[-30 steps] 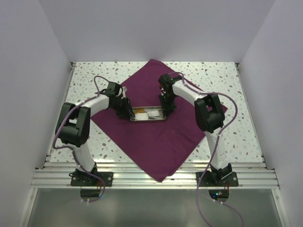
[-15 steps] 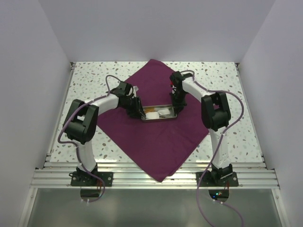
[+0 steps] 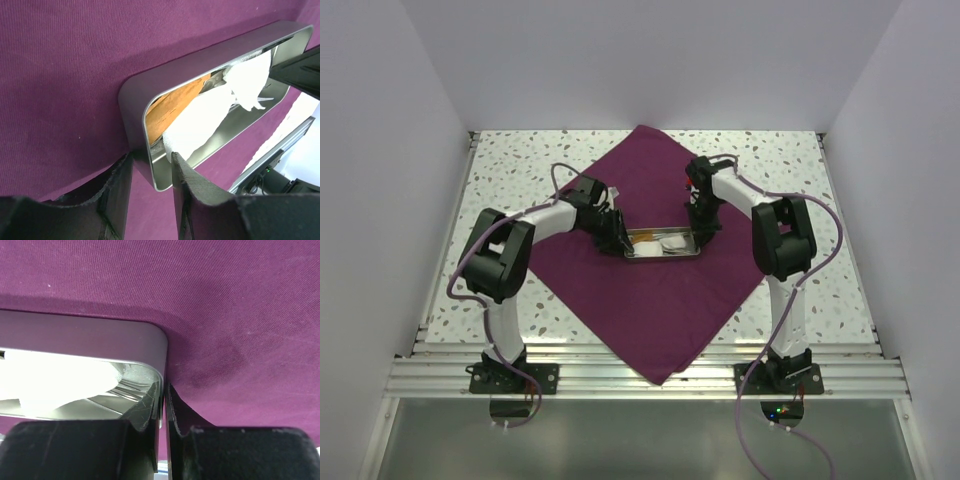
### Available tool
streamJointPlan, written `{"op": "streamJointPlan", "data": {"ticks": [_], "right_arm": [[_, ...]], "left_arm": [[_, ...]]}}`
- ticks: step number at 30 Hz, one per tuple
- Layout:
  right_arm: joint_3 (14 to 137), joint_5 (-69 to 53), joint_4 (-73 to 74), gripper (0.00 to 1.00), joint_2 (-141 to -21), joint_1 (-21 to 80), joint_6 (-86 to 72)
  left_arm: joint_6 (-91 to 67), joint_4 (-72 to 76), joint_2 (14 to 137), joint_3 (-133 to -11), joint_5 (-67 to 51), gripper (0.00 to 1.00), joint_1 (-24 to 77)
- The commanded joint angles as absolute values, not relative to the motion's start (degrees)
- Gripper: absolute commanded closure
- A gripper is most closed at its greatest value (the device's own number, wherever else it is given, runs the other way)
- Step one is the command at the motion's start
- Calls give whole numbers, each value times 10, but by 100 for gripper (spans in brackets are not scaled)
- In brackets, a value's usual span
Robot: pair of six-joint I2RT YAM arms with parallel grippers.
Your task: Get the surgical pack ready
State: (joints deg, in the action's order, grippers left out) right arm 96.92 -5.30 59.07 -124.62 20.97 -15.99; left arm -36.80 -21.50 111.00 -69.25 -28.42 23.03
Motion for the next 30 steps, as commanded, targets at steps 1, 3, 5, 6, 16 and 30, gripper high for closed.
{"op": "streamJointPlan", "data": {"ticks": [1, 3, 5, 6, 16, 30], "right_arm": [[965, -84, 583, 96, -1215, 214, -156], [962, -83, 581, 94, -1209, 214, -159], [957, -84, 579, 92, -1205, 214, -160], [957, -84, 579, 91, -1204, 215, -160], [951, -118, 547, 89, -1208, 237, -174], [976, -110, 570, 68, -1222, 243, -176]], "left_arm": [[-346, -229, 1116, -714, -290, 59, 238], [-339, -244, 1120, -729, -280, 59, 238], [-338, -247, 1120, -733, -280, 57, 238], [-338, -251, 1119, -735, -280, 57, 238], [-335, -291, 1108, -732, -253, 58, 233], [-324, -289, 1101, -720, -243, 53, 200]]}}
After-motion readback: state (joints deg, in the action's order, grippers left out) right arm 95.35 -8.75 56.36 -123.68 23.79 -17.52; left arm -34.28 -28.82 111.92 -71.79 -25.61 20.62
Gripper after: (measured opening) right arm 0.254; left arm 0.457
